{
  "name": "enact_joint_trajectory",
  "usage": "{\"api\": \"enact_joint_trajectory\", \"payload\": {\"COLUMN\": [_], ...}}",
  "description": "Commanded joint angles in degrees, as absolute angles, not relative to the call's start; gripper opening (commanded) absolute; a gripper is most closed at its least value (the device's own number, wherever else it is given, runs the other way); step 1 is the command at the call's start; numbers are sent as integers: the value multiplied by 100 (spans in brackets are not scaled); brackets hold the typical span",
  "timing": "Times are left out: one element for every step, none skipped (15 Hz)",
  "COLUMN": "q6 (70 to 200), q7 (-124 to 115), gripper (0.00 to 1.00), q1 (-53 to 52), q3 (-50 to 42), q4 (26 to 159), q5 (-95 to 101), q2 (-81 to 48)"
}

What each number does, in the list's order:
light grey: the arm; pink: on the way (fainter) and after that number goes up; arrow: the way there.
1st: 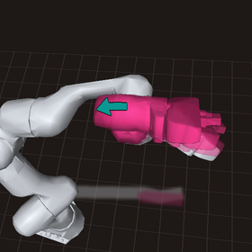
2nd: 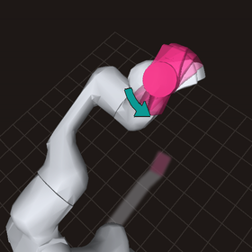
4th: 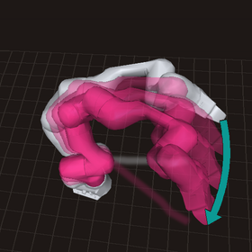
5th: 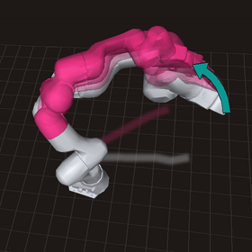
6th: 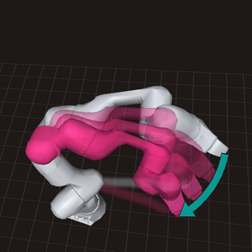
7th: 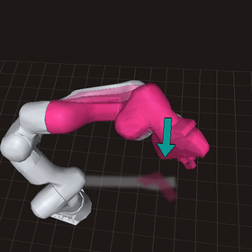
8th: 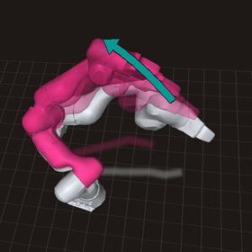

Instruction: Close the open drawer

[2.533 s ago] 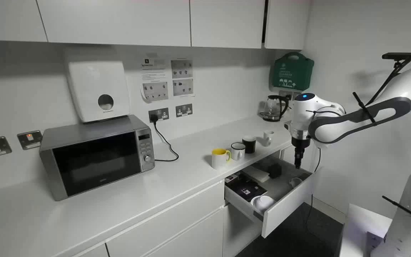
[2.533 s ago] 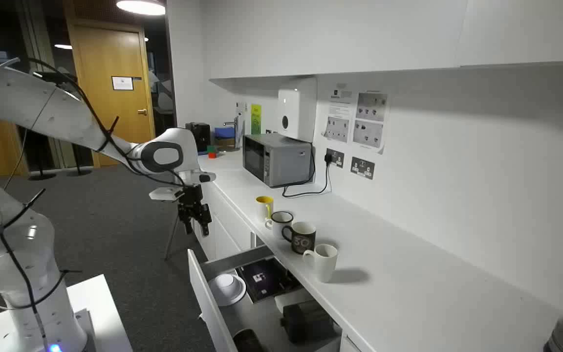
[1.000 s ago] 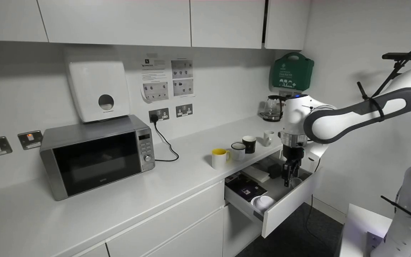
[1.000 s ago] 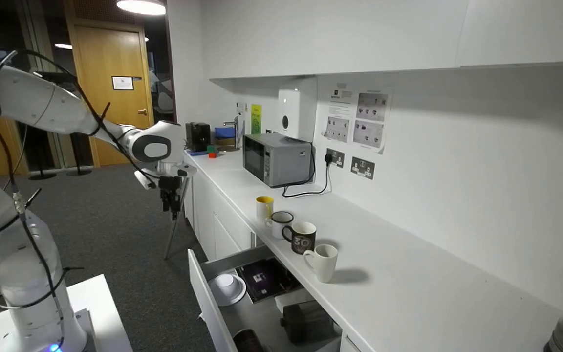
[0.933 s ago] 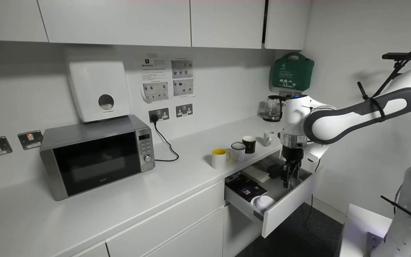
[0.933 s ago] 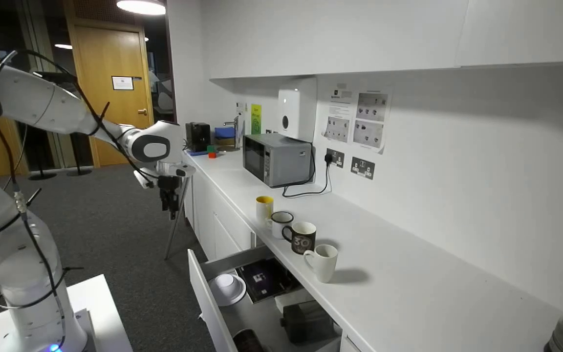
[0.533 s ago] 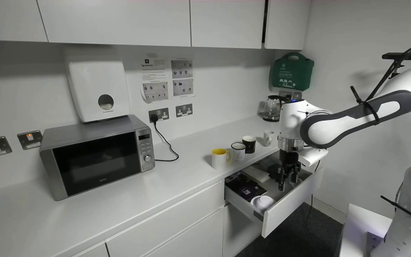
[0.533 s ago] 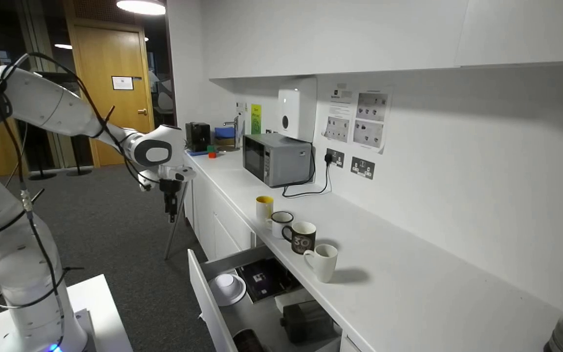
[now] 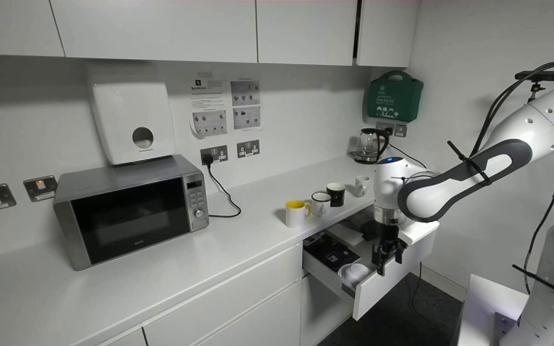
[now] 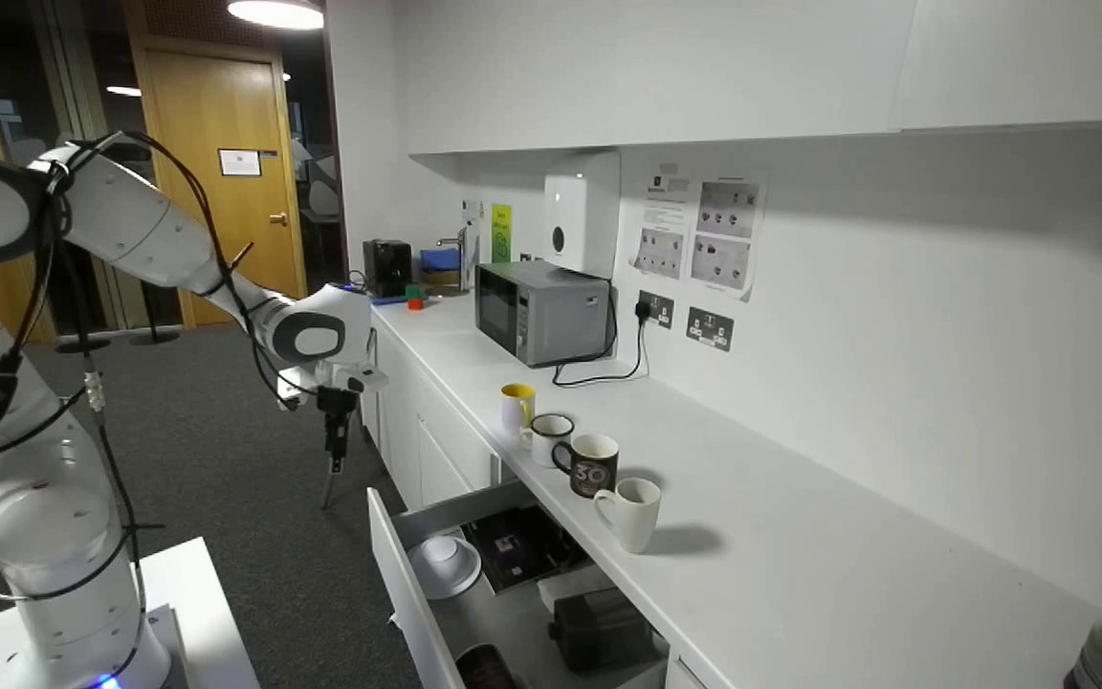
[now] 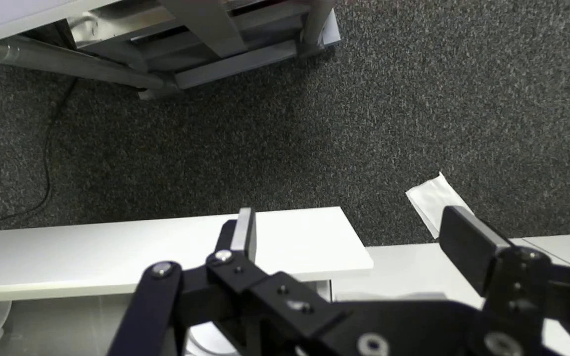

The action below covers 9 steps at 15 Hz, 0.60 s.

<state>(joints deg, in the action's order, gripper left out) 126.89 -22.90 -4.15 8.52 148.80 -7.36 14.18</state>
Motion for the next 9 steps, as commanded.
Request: {"api": "enact_joint_trajectory", "payload": {"q6": [13081,13157,13238,13333,13439,13539,13631,13731,13817], "q7": [-2409,-2398,-2389,-2394,-2398,-2373,-2375,-2370,-2358], "gripper": [100,100,100,100,100,100,100,100,100], "q1": [-361,-365,-370,-367,-367,-372,-376,-382,-387], "q3": [844,835,828,823,815,797,789,776,757], "q4": [15167,15221,15275,15324,15357,15381,15379,15381,15356], "q5": [-631,-632,-639,-624,-626,-658,-665,-673,-695], "q2": [1227,1178,1114,1052,968,872,779,674,561]}}
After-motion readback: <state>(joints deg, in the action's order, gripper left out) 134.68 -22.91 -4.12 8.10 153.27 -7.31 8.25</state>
